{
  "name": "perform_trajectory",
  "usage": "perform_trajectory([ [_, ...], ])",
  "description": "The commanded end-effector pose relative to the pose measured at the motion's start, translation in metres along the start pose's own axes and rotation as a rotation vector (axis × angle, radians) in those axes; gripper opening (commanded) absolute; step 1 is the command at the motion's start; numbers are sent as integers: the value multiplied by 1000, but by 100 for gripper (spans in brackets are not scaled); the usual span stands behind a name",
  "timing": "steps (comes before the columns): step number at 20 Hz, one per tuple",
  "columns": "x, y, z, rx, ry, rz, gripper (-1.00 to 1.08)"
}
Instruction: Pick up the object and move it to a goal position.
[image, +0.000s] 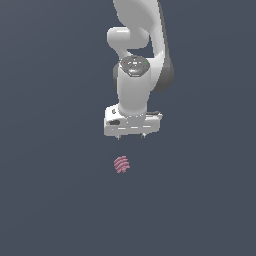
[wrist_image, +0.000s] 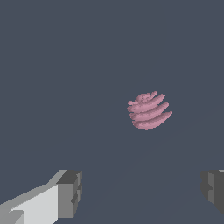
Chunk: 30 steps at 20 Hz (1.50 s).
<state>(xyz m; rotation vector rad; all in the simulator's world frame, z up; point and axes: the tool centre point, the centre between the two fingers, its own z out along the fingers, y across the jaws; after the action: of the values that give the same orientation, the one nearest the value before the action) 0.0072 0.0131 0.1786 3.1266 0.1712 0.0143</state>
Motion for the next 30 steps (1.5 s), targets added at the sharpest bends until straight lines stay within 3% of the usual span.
perform_trajectory([
  [1,4,3,5,0,-1,-22,100],
  [18,44,39,72,8,-7,-304,100],
  [30,50,47,88,12,-7,-359,100],
])
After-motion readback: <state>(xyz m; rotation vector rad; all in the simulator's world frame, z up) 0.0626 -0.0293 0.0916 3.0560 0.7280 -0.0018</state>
